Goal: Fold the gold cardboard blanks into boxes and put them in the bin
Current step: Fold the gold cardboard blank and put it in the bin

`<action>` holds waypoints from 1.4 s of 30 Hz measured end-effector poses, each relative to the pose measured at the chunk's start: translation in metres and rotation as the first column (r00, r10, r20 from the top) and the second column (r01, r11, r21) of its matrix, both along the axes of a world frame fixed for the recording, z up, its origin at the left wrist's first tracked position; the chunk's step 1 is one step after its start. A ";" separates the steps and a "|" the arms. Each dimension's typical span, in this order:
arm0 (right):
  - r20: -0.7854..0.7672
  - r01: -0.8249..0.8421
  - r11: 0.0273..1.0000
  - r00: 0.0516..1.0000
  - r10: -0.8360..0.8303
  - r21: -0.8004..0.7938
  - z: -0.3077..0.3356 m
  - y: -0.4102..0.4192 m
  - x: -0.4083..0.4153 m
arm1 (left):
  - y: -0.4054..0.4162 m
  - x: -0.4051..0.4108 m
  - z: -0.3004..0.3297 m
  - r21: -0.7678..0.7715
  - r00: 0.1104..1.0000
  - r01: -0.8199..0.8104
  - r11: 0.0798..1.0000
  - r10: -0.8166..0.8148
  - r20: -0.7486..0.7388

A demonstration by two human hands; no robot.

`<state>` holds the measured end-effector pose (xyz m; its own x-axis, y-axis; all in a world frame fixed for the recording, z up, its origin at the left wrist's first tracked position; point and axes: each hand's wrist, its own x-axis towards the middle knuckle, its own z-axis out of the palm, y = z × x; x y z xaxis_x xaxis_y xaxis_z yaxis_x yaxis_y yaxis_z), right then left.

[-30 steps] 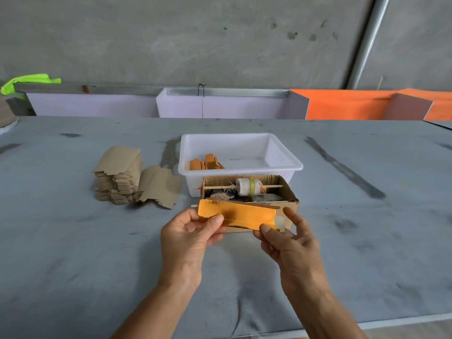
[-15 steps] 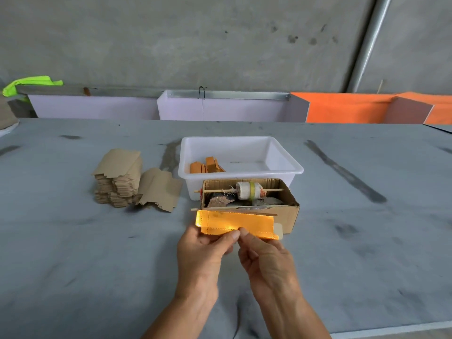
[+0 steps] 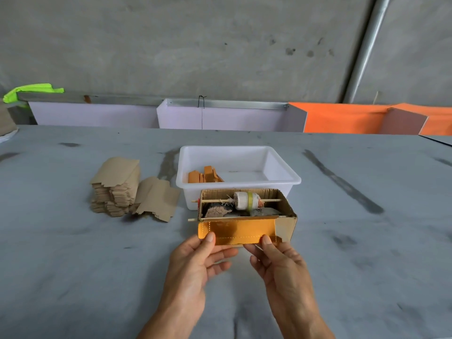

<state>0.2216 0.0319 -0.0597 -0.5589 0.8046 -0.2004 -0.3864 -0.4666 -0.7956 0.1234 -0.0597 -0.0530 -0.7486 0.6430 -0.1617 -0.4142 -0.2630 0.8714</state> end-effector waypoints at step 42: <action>0.109 -0.190 0.977 0.978 0.180 0.097 -0.002 -0.007 -0.003 | 0.004 -0.003 0.010 -0.322 0.947 0.009 0.947 -0.111 -0.302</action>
<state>0.2185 0.0247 -0.0619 -0.6816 0.7088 -0.1814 -0.2180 -0.4334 -0.8744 0.1203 -0.0559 -0.0427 -0.7553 0.6431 -0.1264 -0.1144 0.0606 0.9916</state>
